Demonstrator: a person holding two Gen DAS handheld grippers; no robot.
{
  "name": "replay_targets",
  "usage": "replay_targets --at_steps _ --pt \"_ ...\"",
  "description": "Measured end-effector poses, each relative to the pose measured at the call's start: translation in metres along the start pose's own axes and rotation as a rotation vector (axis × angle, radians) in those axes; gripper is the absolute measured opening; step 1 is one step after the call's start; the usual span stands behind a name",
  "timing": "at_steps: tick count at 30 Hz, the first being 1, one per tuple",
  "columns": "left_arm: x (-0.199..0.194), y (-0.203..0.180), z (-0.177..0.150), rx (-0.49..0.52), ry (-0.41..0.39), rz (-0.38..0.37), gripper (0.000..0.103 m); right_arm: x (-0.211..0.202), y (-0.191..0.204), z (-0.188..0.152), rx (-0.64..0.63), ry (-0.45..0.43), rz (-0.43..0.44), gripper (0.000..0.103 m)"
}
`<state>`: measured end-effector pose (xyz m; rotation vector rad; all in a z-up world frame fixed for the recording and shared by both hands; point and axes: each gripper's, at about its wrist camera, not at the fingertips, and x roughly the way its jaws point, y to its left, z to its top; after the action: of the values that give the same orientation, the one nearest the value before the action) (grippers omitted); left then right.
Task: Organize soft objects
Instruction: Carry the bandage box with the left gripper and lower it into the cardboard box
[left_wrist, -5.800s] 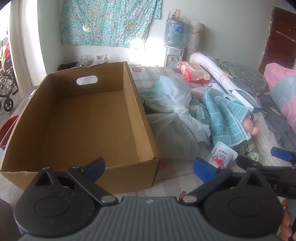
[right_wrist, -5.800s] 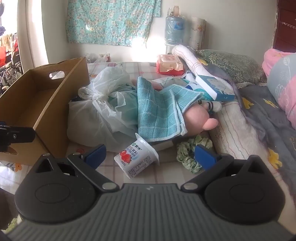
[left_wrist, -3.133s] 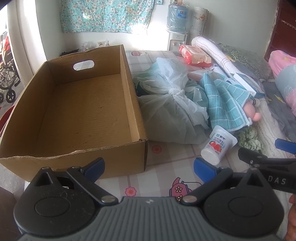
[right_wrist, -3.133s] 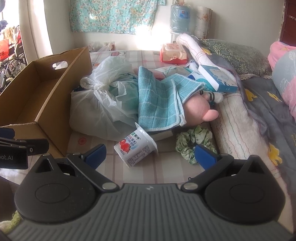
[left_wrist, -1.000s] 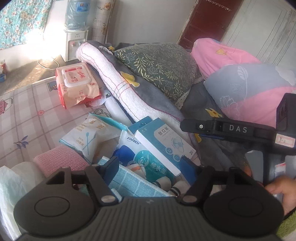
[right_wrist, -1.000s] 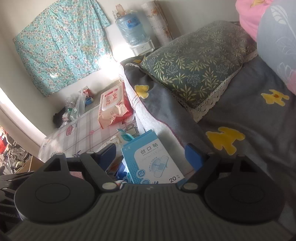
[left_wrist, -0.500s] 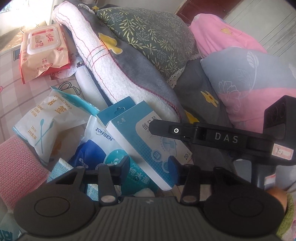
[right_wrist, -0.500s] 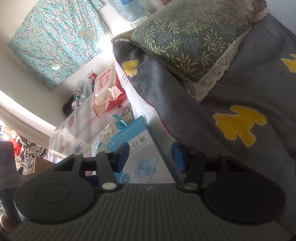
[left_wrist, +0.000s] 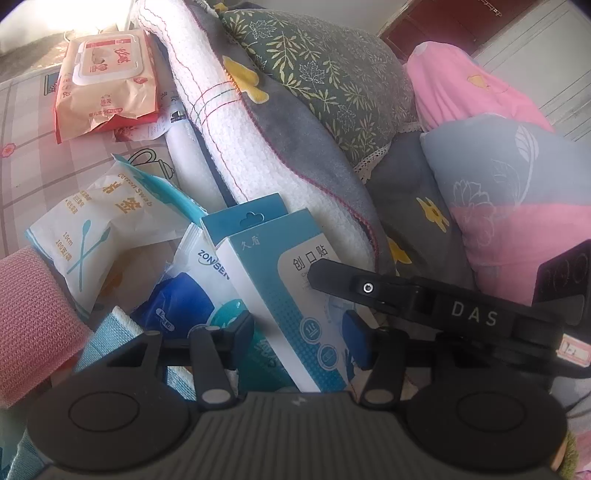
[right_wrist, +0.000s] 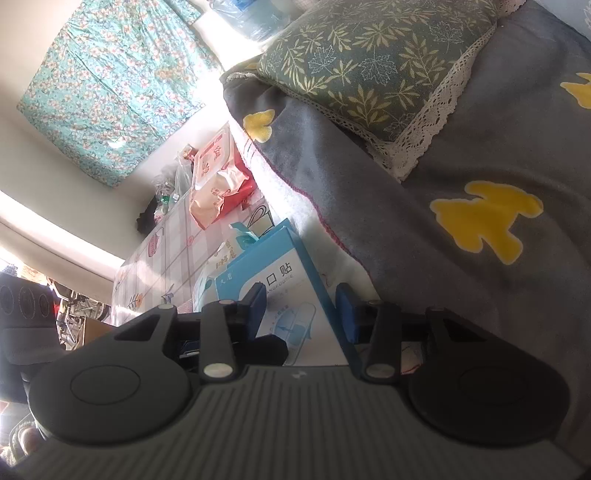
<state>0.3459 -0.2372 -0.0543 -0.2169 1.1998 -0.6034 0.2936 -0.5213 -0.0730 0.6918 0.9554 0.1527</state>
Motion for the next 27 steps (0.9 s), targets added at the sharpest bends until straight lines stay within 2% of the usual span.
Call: replay_targets --at_steps 6,15,27 --pt "-0.024 -0.004 -0.002 0.018 -0.033 -0.008 0.051 -0.017 0.010 -0.008 0.015 -0.031 0.023 0.041" --pt "-0.085 0.000 -0.016 0.041 -0.108 0.003 0.049 -0.045 0.055 -0.026 -0.027 -0.084 0.079 0.041" --pt "-0.204 0.036 -0.060 0.026 -0.257 0.064 0.049 -0.057 0.160 -0.061 -0.137 -0.075 0.199 0.043"
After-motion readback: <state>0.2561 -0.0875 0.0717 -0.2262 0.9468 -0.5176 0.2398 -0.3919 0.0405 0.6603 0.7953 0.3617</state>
